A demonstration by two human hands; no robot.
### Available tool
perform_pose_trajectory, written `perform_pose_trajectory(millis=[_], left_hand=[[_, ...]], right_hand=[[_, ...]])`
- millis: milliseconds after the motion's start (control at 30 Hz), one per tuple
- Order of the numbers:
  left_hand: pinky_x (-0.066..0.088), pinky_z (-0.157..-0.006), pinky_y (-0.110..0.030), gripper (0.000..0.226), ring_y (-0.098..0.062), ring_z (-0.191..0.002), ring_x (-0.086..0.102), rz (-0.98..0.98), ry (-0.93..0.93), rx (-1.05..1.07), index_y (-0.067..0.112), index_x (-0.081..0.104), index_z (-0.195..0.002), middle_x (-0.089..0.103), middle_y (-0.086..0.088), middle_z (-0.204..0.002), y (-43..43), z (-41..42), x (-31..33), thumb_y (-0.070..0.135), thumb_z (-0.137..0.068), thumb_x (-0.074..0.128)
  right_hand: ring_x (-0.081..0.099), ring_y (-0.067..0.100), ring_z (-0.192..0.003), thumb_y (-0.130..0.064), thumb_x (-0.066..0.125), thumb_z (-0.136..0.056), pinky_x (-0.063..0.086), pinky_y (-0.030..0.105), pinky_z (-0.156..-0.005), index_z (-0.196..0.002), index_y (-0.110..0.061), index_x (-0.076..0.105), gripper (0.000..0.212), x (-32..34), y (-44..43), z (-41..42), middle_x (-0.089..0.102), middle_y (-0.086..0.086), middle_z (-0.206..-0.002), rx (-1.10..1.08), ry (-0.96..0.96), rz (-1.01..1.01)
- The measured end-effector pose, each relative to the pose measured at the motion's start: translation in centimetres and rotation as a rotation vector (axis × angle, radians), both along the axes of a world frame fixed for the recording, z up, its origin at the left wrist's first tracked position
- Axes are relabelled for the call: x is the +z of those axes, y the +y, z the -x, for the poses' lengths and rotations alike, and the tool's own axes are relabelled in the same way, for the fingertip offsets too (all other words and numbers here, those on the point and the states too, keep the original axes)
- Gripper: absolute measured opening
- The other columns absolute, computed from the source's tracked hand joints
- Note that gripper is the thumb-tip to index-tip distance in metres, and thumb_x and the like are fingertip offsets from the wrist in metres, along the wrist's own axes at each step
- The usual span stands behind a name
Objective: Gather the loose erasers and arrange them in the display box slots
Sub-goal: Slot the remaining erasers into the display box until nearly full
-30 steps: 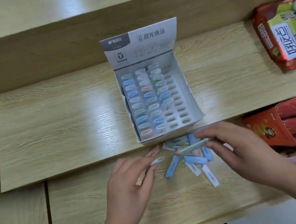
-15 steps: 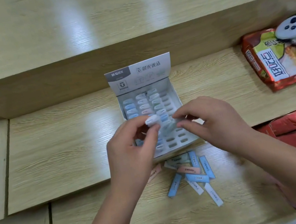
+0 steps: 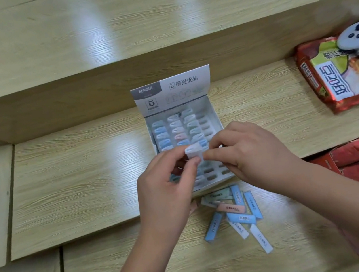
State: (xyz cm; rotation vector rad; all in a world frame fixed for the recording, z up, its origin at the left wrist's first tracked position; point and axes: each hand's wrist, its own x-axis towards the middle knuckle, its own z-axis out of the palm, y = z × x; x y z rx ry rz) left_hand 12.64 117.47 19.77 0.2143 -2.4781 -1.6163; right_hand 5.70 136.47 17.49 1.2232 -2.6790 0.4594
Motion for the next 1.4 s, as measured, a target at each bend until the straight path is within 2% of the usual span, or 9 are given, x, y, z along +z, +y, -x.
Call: perform_pose_trajectory(millis=[133, 233, 433, 533, 667, 933, 1100, 1267, 1400], left_hand=[[0.046, -0.068, -0.012, 0.015, -0.005, -0.077, 0.064, 0.049, 0.022, -0.023, 0.028, 0.074, -0.092, 0.069, 0.011, -0.084, 0.0, -0.1, -0.1, 0.015, -0.084, 0.077], [0.052, -0.071, -0.023, 0.013, -0.004, -0.078, 0.063, 0.143, 0.07, -0.083, 0.024, 0.075, -0.098, 0.069, 0.014, -0.088, 0.3, 0.2, -0.1, 0.017, -0.087, 0.075], [0.05, -0.076, -0.026, 0.017, -0.004, -0.087, 0.06, 0.303, 0.133, -0.136, 0.023, 0.074, -0.1, 0.068, 0.016, -0.092, 1.0, 0.6, -0.7, 0.027, -0.084, 0.072], [0.043, -0.086, -0.019, 0.026, -0.009, -0.099, 0.058, 0.383, 0.146, -0.135, 0.021, 0.072, -0.11, 0.069, 0.01, -0.102, 0.2, 0.3, -1.4, 0.034, -0.088, 0.067], [0.04, -0.09, -0.019, 0.019, -0.019, -0.101, 0.057, 0.484, 0.199, -0.08, 0.014, 0.073, -0.108, 0.067, 0.002, -0.104, -0.8, -0.2, -2.2, 0.013, -0.089, 0.071], [0.046, -0.093, -0.04, 0.016, -0.02, -0.107, 0.058, 0.462, 0.211, -0.042, 0.015, 0.075, -0.103, 0.068, 0.007, -0.105, -1.1, -0.8, -3.3, 0.017, -0.09, 0.065], [0.045, -0.095, -0.038, 0.016, -0.02, -0.108, 0.057, 0.466, 0.172, -0.057, 0.015, 0.076, -0.101, 0.069, 0.006, -0.105, -1.4, -1.1, -3.8, 0.017, -0.09, 0.066], [0.046, -0.095, -0.038, 0.018, -0.02, -0.109, 0.056, 0.483, 0.157, -0.074, 0.015, 0.076, -0.102, 0.069, 0.006, -0.105, -1.5, -0.7, -3.6, 0.02, -0.09, 0.063], [0.044, -0.097, -0.03, 0.018, -0.019, -0.108, 0.056, 0.475, 0.19, -0.076, 0.015, 0.076, -0.101, 0.068, 0.007, -0.104, -1.4, -0.6, -3.8, 0.019, -0.09, 0.062]], right_hand=[[0.058, 0.018, -0.094, -0.027, 0.06, -0.09, 0.052, 0.04, -0.075, -0.12, -0.028, 0.067, 0.03, 1.2, 0.1, -0.4, 0.069, -0.012, -0.104, -0.1, -0.178, 0.093], [0.056, 0.006, -0.104, -0.039, 0.061, -0.092, 0.047, 0.029, -0.089, -0.129, -0.033, 0.058, 0.038, 3.2, 0.3, -1.0, 0.063, -0.021, -0.113, -0.147, -0.319, 0.28], [0.065, 0.006, -0.087, -0.025, 0.067, -0.091, 0.051, 0.033, -0.072, -0.099, -0.02, 0.075, 0.012, 3.6, -0.3, -1.2, 0.071, -0.012, -0.095, -0.076, -0.232, 0.36], [0.064, 0.004, -0.085, -0.029, 0.065, -0.091, 0.052, 0.031, -0.072, -0.097, -0.02, 0.074, 0.015, 2.3, 0.2, -1.2, 0.071, -0.012, -0.094, -0.097, -0.204, 0.325], [0.066, 0.006, -0.089, -0.024, 0.072, -0.087, 0.053, 0.033, -0.076, -0.095, -0.019, 0.076, 0.009, 0.6, 0.4, -1.3, 0.073, -0.012, -0.094, -0.153, -0.208, 0.383], [0.066, 0.013, -0.089, -0.017, 0.074, -0.085, 0.051, 0.036, -0.079, -0.089, -0.013, 0.076, 0.006, -0.6, -0.2, -1.5, 0.073, -0.008, -0.092, -0.121, -0.138, 0.449], [0.066, 0.019, -0.086, -0.018, 0.071, -0.087, 0.05, 0.035, -0.078, -0.088, -0.009, 0.076, 0.01, -0.8, -0.2, -1.3, 0.073, -0.004, -0.094, -0.062, -0.043, 0.392], [0.064, 0.016, -0.088, -0.019, 0.068, -0.088, 0.048, 0.027, -0.081, -0.091, -0.011, 0.075, 0.01, -0.7, 0.5, -1.5, 0.072, -0.006, -0.097, -0.051, -0.096, 0.377], [0.065, 0.017, -0.086, -0.014, 0.069, -0.087, 0.049, 0.037, -0.074, -0.09, -0.01, 0.074, 0.007, -1.2, 1.1, -1.8, 0.072, -0.006, -0.097, -0.033, -0.063, 0.324]])
